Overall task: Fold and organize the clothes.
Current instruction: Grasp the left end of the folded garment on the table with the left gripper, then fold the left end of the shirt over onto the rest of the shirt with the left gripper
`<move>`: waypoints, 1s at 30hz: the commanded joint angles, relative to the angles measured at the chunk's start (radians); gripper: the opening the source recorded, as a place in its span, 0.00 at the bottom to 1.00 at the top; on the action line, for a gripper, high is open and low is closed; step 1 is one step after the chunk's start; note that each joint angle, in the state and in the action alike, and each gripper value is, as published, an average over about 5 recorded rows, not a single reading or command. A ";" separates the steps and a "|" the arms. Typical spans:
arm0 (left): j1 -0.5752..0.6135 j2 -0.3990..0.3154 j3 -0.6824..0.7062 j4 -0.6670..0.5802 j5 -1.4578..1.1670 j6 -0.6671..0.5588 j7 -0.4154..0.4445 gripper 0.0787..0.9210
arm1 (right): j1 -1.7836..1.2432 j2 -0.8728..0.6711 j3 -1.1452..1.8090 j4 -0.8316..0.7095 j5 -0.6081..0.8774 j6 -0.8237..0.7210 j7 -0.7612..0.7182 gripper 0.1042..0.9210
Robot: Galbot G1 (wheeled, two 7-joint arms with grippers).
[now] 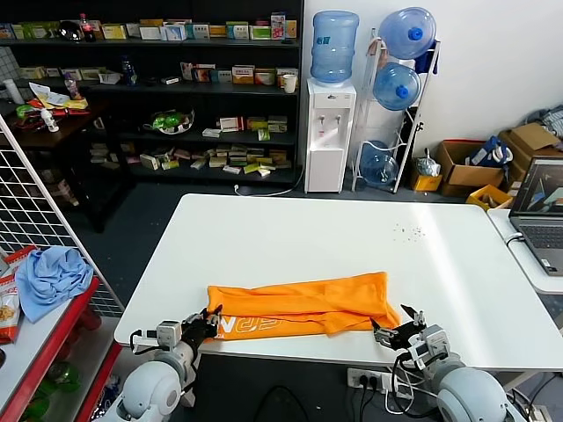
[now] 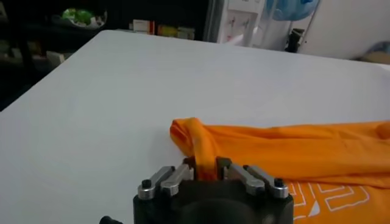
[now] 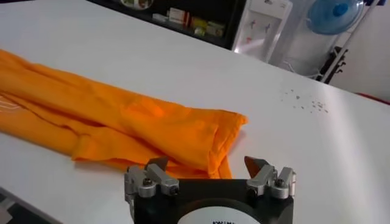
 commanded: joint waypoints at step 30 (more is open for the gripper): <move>-0.044 0.358 -0.218 0.015 -0.072 -0.009 -0.053 0.04 | -0.011 0.048 0.021 0.027 -0.147 0.216 0.103 0.88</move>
